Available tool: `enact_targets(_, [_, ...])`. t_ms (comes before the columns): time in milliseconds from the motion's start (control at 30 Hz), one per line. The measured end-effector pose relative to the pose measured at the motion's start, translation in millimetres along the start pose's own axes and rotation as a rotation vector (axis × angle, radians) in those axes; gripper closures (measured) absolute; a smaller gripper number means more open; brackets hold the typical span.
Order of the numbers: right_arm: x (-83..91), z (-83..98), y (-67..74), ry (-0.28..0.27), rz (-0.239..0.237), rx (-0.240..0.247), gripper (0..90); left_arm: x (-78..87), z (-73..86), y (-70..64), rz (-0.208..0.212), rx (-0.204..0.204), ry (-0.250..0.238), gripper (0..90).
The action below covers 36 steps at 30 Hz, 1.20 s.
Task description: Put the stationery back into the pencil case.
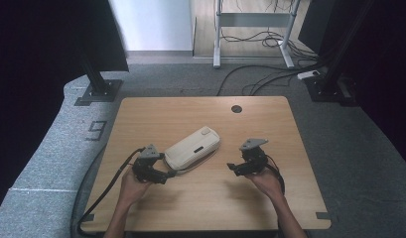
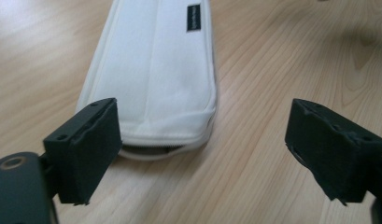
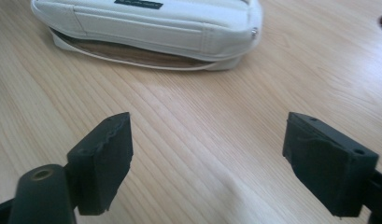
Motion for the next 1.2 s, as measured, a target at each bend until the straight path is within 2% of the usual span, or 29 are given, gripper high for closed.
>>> enact_targets(67, [5.7,4.0,-3.8,-0.002,0.005,-0.006,14.2,4.0,4.1,1.4,0.003,0.006,-0.014,7.5])
enact_targets(200, [15.0,16.1,-11.9,0.002,0.026,-0.015,13.6,7.8,15.0,6.9,-0.023,0.013,0.007,2.0])
enact_targets(433, [24.3,46.6,-25.1,0.018,0.057,-0.050,10.2,8.2,32.7,14.8,-0.039,0.034,0.023,0.0])
enact_targets(567, [23.5,64.7,-31.0,0.035,0.095,-0.074,0.2,4.2,44.0,18.7,-0.048,0.032,0.045,0.0])
enact_targets(733, [20.0,88.9,-38.5,0.058,0.134,-0.105,0.0,-4.7,59.7,23.2,-0.061,0.042,0.084,0.0])
enact_targets(833, [16.4,102.1,-41.1,0.066,0.139,-0.144,0.0,-11.6,68.5,24.7,-0.065,0.045,0.110,0.0])
enact_targets(900, [13.4,110.9,-42.4,0.080,0.146,-0.153,0.0,-15.5,72.3,25.6,-0.086,0.029,0.131,0.0])
enact_targets(933, [12.0,114.6,-42.7,0.087,0.144,-0.156,0.0,-15.8,72.2,25.6,-0.086,0.033,0.130,0.0])
enact_targets(967, [12.9,114.7,-43.8,0.082,0.143,-0.170,0.0,-15.8,72.2,25.7,-0.087,0.034,0.129,0.0])
enact_targets(1200, [13.6,117.2,-45.9,0.087,0.148,-0.164,0.0,-15.7,72.5,25.5,-0.088,0.033,0.131,0.0])
Point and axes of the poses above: each handheld gripper's, and its own axes: x roughly backward along the jaws, z roughly out of its underside, y roughly to its left, the point moved 9 cm from there along -x, roughly forward along the jaws, and after that the axes turned 15 degrees about z, right-handed, at the moved point
